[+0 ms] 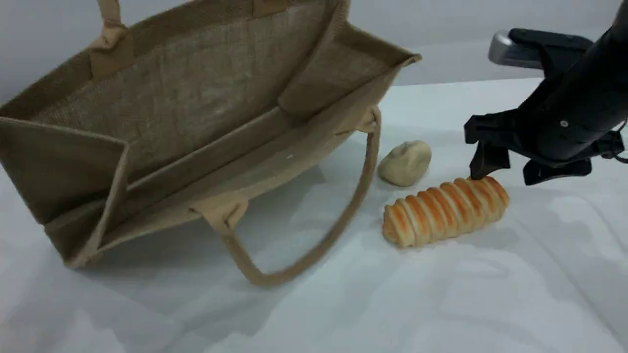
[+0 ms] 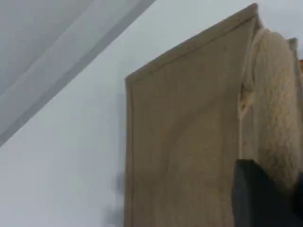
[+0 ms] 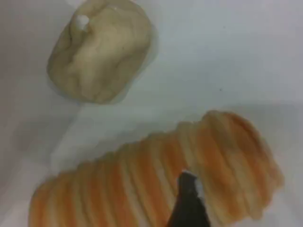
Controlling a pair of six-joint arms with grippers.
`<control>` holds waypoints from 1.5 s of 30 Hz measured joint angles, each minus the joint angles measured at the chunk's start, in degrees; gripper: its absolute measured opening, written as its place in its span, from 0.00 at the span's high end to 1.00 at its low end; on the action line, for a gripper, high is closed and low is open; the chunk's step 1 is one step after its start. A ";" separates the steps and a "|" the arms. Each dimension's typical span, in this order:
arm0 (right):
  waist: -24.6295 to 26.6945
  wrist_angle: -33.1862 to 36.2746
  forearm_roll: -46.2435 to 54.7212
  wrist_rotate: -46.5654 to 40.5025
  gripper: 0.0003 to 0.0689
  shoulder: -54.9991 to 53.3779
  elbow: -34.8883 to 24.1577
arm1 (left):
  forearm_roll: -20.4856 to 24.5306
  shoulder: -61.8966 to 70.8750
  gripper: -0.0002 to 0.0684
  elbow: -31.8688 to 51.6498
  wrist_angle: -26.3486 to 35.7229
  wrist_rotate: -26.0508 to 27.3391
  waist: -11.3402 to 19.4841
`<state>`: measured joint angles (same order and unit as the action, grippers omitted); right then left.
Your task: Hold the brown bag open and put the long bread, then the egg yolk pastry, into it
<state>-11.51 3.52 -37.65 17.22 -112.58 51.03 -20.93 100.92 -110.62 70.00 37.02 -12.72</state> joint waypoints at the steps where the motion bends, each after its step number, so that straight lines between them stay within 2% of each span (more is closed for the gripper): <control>1: 0.00 0.00 0.00 0.00 0.31 -0.47 0.79 | 0.00 0.00 0.88 0.00 0.01 0.00 0.00; 16: 0.00 -0.79 0.27 0.00 0.31 -10.31 7.10 | -0.47 0.00 0.88 0.00 -0.01 -0.40 0.00; 22: 0.00 1.57 0.22 1.13 0.33 -13.30 9.50 | -0.47 0.00 0.88 0.00 -0.06 -0.47 0.00; 25: -0.05 2.22 0.03 2.35 0.45 -13.36 9.55 | -0.47 0.00 0.88 0.00 -0.06 -1.03 0.00; 29: -0.16 3.53 0.04 3.03 0.75 -13.29 9.55 | -0.47 0.00 0.88 0.00 -0.06 -1.53 0.00; 31: 0.00 5.22 0.55 3.76 0.83 -12.53 9.55 | -0.47 0.00 0.88 0.00 -0.06 -1.53 0.00; 35: 0.68 11.75 5.09 5.86 0.83 -8.70 9.16 | -0.64 0.00 0.88 0.00 -0.06 -1.53 0.00; 45: 3.62 18.73 9.43 5.75 0.88 9.32 9.30 | -0.12 0.00 0.88 0.00 -0.06 -1.53 0.00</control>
<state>-7.89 22.25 -28.22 22.97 -103.26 60.32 -21.04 100.92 -110.62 69.94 35.49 -12.72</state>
